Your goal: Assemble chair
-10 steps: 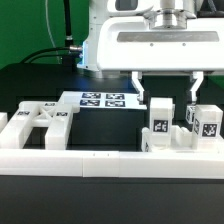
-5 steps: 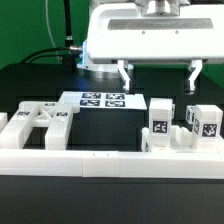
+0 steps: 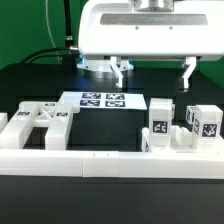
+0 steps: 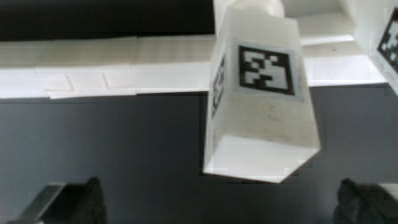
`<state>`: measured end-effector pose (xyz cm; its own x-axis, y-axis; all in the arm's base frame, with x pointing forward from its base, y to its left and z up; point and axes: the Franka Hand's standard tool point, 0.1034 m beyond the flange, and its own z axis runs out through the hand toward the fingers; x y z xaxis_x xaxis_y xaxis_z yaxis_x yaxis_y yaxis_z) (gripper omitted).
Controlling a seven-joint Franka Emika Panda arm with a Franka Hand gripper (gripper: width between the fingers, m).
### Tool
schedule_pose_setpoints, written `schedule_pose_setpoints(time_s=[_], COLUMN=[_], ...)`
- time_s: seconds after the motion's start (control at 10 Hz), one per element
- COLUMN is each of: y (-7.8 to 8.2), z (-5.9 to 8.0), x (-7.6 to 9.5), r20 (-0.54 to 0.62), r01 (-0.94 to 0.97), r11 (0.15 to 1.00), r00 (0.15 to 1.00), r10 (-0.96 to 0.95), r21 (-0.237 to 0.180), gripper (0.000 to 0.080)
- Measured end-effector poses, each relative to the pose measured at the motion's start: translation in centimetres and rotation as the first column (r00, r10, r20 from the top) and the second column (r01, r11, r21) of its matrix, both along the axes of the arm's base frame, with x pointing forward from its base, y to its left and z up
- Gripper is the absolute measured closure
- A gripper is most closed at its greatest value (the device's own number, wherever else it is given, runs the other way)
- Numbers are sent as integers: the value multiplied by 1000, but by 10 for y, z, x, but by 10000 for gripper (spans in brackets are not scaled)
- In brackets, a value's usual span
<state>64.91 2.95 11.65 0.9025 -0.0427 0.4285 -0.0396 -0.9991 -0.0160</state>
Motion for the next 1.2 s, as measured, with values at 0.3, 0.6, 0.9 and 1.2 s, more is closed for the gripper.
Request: schedule_pose_setpoints(time_s=[0.3,0.6,0.9,1.2], y=[4,4,7,9], z=[0,-2,-8,-16], x=[5,5,4,-2], r20=[-184,-360,-455,-488], r01=[9,8,131,194], r11=[999,997,987,977], r00=[983,933,888,863], r10=[0,22,-75,-127], r21=[49,82,93,87], gripper=[151,151,151,151])
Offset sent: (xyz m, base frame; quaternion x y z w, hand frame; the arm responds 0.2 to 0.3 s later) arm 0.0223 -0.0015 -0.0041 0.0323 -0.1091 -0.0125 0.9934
